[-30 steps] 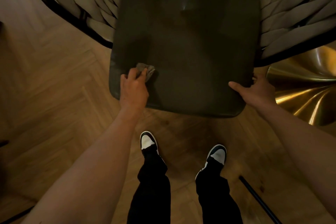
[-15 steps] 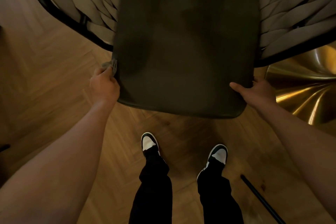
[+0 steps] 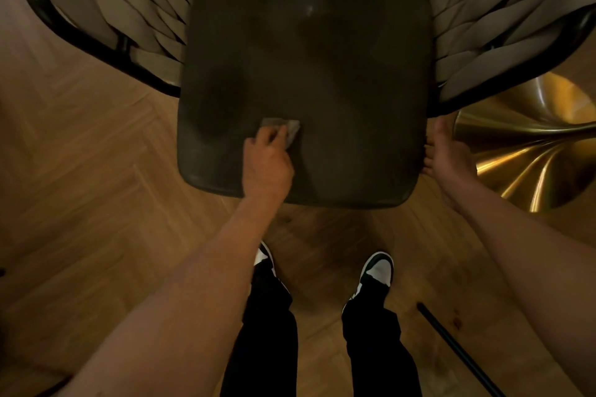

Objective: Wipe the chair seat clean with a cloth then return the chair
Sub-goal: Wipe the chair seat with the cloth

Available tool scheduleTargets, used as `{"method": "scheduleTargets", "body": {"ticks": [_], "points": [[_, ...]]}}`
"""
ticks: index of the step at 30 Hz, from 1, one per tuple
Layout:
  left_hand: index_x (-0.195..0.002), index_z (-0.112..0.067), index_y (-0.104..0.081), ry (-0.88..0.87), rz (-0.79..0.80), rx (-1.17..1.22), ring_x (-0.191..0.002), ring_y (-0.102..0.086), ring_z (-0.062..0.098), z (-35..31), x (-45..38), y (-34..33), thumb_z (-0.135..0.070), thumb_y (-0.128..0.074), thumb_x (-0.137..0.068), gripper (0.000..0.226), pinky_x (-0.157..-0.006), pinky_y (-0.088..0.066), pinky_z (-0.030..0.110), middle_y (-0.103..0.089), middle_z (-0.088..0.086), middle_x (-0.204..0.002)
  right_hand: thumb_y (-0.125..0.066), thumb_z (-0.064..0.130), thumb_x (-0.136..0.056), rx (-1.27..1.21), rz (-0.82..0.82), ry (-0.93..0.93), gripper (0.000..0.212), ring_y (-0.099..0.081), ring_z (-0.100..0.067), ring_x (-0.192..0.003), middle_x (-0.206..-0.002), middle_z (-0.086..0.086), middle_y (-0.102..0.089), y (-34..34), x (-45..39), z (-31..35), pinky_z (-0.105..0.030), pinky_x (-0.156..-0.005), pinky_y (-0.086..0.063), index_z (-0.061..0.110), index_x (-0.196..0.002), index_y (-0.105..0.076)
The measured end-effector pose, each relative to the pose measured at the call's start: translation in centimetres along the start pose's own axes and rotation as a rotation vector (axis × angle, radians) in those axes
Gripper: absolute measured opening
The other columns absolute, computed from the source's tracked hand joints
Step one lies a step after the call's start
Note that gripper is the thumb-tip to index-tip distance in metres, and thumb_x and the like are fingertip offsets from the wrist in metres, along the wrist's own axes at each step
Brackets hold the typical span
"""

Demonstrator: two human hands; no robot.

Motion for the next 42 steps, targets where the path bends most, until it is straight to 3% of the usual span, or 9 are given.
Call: {"method": "scheduleTargets", "body": {"ticks": [7, 10, 12, 17, 20, 24, 31, 36, 42], "points": [[-0.140, -0.016, -0.047, -0.249, 0.207, -0.032, -0.103, -0.050, 0.027, -12.2, 1.3, -5.1, -0.017, -0.046, -0.088, 0.052, -0.083, -0.038, 0.035, -0.047, 0.007, -0.138, -0.019, 0.114, -0.040, -0.040, 0.020, -0.023, 0.101, -0.070, -0.024, -0.103, -0.111, 0.002, -0.073, -0.1, 0.8, 0.3, -0.055, -0.100, -0.051, 0.037, -0.086, -0.066], [-0.140, -0.018, -0.046, -0.319, 0.257, -0.002, -0.093, -0.044, 0.023, -16.4, 2.3, -6.7, -0.024, -0.050, -0.093, 0.047, -0.077, -0.038, 0.031, -0.044, 0.006, -0.136, -0.012, 0.109, -0.056, -0.006, -0.029, -0.041, 0.115, -0.064, -0.032, -0.113, -0.123, -0.007, -0.070, 0.0, 1.9, 1.7, -0.056, -0.103, -0.048, 0.027, -0.110, -0.072], [-0.140, -0.019, -0.046, -0.348, 0.291, 0.017, -0.092, -0.041, 0.023, -18.3, 2.6, -7.3, -0.026, -0.048, -0.096, 0.044, -0.075, -0.039, 0.031, -0.044, 0.006, -0.136, -0.014, 0.089, -0.086, 0.047, -0.032, -0.054, 0.099, -0.060, -0.035, -0.119, -0.126, -0.008, -0.065, 0.0, 2.8, 2.8, -0.055, -0.105, -0.046, 0.017, -0.128, -0.066], [-0.134, -0.017, -0.053, -0.413, 0.318, -0.064, -0.092, -0.043, 0.025, -19.2, 2.4, -7.0, -0.023, -0.047, -0.096, 0.040, -0.076, -0.040, 0.033, -0.045, 0.007, -0.132, -0.018, 0.069, -0.102, 0.087, -0.011, -0.036, 0.078, -0.058, -0.035, -0.122, -0.133, -0.015, -0.063, -0.3, 1.9, 1.9, -0.054, -0.107, -0.044, 0.014, -0.130, -0.065], [-0.133, -0.018, -0.055, -0.463, 0.284, -0.116, -0.091, -0.044, 0.024, -18.1, 2.2, -6.2, -0.025, -0.044, -0.098, 0.037, -0.072, -0.033, 0.031, -0.042, 0.007, -0.137, -0.021, 0.068, -0.100, 0.163, 0.017, 0.018, 0.072, -0.060, -0.037, -0.117, -0.124, -0.016, -0.067, -0.4, 1.2, 1.4, -0.056, -0.105, -0.045, 0.017, -0.117, -0.069], [-0.138, -0.015, -0.048, -0.446, 0.272, -0.151, -0.094, -0.042, 0.026, -15.5, 1.7, -4.5, -0.024, -0.041, -0.099, 0.040, -0.079, -0.037, 0.033, -0.035, 0.007, -0.145, -0.051, 0.051, -0.101, 0.222, 0.033, 0.115, 0.048, -0.063, -0.029, -0.119, -0.129, -0.006, -0.068, -0.6, 1.0, 1.8, -0.039, -0.097, -0.049, 0.018, -0.132, -0.066], [-0.146, -0.019, -0.039, -0.256, 0.191, -0.205, -0.105, -0.043, 0.028, -7.4, -0.2, -1.1, -0.016, -0.040, -0.097, 0.049, -0.091, -0.038, 0.035, -0.039, 0.004, -0.140, -0.079, 0.050, -0.084, 0.274, 0.067, 0.130, 0.082, -0.055, -0.028, -0.131, -0.148, -0.004, -0.054, -2.2, 1.2, 3.4, -0.030, -0.091, -0.044, 0.018, -0.151, -0.043], [-0.138, -0.016, -0.051, -0.165, 0.109, -0.261, -0.107, -0.047, 0.031, -0.1, -1.2, 0.3, -0.009, -0.042, -0.089, 0.050, -0.091, -0.035, 0.036, -0.047, 0.008, -0.135, -0.080, 0.048, -0.083, 0.293, 0.032, 0.119, 0.084, -0.053, -0.031, -0.132, -0.148, -0.007, -0.052, -2.8, 1.1, 3.6, -0.040, -0.101, -0.047, 0.017, -0.150, -0.040], [-0.138, -0.015, -0.052, 0.044, 0.056, -0.242, -0.106, -0.047, 0.037, 6.0, -1.6, 3.1, -0.004, -0.047, -0.092, 0.047, -0.092, -0.041, 0.043, -0.048, 0.011, -0.136, -0.081, 0.044, -0.084, 0.291, 0.021, 0.103, 0.084, -0.053, -0.031, -0.133, -0.149, -0.008, -0.052, -2.9, 1.5, 4.0, -0.035, -0.096, -0.045, 0.015, -0.150, -0.040]]}}
Point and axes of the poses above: each hand's wrist, its own x-axis away from the middle knuckle, its own y-axis out of the back of the hand, z = x × y, the point moved 3 cm from there along -x, towards the middle knuckle
